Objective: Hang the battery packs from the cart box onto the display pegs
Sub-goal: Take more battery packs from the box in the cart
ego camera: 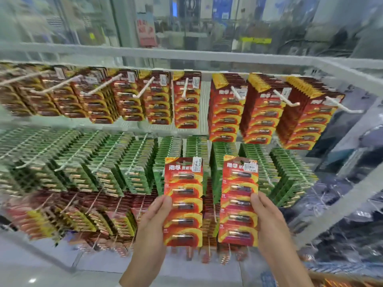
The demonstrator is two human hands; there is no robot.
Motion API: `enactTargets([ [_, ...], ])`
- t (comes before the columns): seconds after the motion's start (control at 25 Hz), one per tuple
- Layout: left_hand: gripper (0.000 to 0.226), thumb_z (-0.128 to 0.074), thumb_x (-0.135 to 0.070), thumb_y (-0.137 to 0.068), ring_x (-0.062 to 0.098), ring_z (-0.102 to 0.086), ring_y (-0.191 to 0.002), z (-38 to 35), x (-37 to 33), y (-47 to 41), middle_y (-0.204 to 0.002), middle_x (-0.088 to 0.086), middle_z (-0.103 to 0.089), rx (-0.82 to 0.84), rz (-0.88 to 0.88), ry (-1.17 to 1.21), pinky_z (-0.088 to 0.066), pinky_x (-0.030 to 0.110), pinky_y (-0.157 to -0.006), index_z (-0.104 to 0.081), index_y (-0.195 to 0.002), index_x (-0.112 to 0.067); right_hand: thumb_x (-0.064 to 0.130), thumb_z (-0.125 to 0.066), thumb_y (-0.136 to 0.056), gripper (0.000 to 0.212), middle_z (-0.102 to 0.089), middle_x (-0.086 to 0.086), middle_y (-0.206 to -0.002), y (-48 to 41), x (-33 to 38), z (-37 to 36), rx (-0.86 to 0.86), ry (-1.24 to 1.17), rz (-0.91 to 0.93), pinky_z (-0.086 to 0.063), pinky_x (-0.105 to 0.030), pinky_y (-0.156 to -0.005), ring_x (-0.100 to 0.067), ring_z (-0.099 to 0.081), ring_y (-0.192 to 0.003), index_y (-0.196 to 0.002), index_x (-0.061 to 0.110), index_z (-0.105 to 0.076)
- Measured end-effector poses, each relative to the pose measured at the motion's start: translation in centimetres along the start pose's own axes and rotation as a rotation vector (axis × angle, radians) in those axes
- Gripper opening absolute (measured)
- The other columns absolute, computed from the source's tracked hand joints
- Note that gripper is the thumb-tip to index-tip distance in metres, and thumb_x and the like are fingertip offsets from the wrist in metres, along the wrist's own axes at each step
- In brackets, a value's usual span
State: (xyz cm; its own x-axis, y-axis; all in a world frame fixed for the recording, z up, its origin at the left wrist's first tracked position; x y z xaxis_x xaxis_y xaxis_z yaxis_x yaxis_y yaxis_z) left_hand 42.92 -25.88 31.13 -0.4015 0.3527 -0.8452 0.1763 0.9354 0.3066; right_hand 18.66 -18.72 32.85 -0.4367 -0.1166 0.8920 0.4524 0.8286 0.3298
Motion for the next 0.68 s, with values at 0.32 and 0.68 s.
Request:
enactTargets([
  [0.32,0.025,-0.059,-0.030,-0.101,0.030,-0.078,-0.080,-3.8,-8.0,-2.4,-0.100,0.015,-0.079,0.010,-0.216,-0.058,-0.063,0.038,-0.064,-0.083,-0.094,-0.024,0.023,-0.052,-0.104,0.014,-0.074,0.011,-0.063,-1.2,3.8,-2.9,0.030,-0.025,0.021,-0.049,-0.037,-0.065,-0.006,-0.071,-0.053,-0.095,0.023,-0.062],
  [0.68,0.023,-0.060,-0.030,-0.103,0.029,-0.077,-0.079,-6.7,-12.8,-4.1,-0.099,0.013,-0.079,-0.007,-0.394,-0.089,-0.063,0.037,-0.063,-0.077,-0.108,-0.017,0.024,-0.055,-0.101,0.012,-0.079,0.001,-0.079,-3.0,3.5,-1.6,0.068,-0.033,0.020,-0.055,-0.039,-0.065,-0.018,-0.077,-0.066,-0.102,0.021,-0.066],
])
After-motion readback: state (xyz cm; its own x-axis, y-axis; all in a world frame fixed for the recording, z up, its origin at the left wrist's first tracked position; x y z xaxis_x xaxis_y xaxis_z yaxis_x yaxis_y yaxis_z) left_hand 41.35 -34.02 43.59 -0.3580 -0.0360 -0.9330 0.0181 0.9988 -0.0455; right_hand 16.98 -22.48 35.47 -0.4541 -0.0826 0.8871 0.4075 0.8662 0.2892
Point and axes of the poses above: each hand's wrist, its own y-axis away from the middle knuckle, its own z-axis out of the back of the hand, x = y × z, the point moved 10 cm from there along -y, towards the middle knuckle
